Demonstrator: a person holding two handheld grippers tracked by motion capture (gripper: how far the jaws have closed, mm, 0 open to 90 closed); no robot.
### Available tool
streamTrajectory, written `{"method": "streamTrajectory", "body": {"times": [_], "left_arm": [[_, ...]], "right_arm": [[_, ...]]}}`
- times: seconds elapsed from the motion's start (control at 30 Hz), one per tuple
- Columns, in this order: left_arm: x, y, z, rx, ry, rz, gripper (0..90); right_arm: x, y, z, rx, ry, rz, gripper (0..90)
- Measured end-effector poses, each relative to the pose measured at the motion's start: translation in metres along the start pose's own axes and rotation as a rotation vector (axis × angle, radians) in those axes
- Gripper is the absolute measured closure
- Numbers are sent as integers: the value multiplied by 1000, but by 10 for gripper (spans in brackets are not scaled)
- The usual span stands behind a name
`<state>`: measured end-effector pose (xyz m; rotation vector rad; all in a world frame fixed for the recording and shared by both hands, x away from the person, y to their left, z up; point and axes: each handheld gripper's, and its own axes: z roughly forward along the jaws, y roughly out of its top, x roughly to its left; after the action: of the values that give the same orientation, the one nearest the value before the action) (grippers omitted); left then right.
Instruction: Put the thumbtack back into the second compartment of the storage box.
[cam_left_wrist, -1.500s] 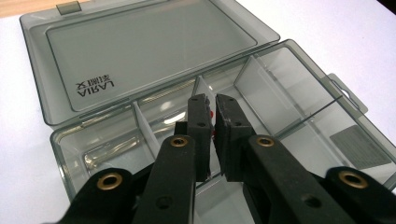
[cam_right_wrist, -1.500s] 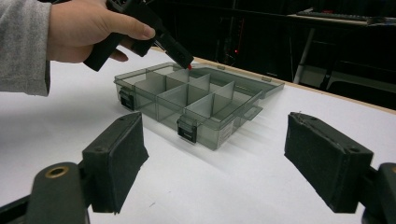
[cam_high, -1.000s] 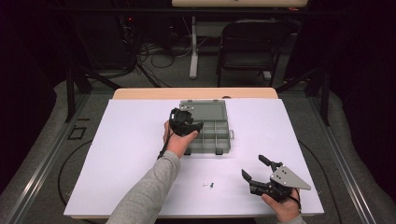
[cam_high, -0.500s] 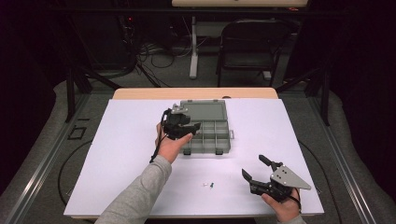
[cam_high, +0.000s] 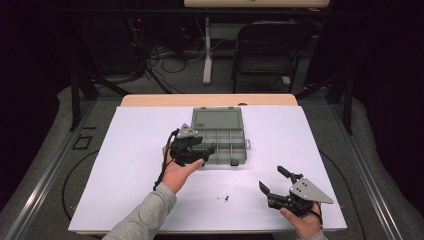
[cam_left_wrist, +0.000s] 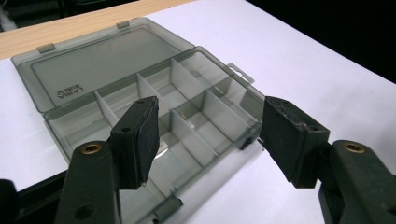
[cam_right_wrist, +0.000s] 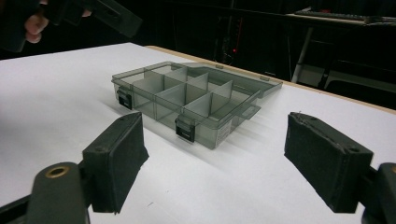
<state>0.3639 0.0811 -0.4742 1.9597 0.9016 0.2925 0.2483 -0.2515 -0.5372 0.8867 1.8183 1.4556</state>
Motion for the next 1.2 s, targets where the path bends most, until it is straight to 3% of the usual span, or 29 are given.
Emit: {"method": "streamTrajectory", "body": {"times": [0.57, 0.83, 1.0, 1.2], "left_arm": [[-24, -42, -6, 23, -41, 10, 429], [-33, -59, -6, 30, -63, 12, 500], [-39, -69, -2, 58, -82, 37, 567], [-46, -83, 5, 92, -122, 26, 631]], "right_arm": [[0, 0, 0, 0, -2, 9, 197], [0, 0, -1, 1, -3, 7, 196], [0, 0, 0, 2, -2, 6, 196], [1, 0, 0, 3, 1, 9, 196]]}}
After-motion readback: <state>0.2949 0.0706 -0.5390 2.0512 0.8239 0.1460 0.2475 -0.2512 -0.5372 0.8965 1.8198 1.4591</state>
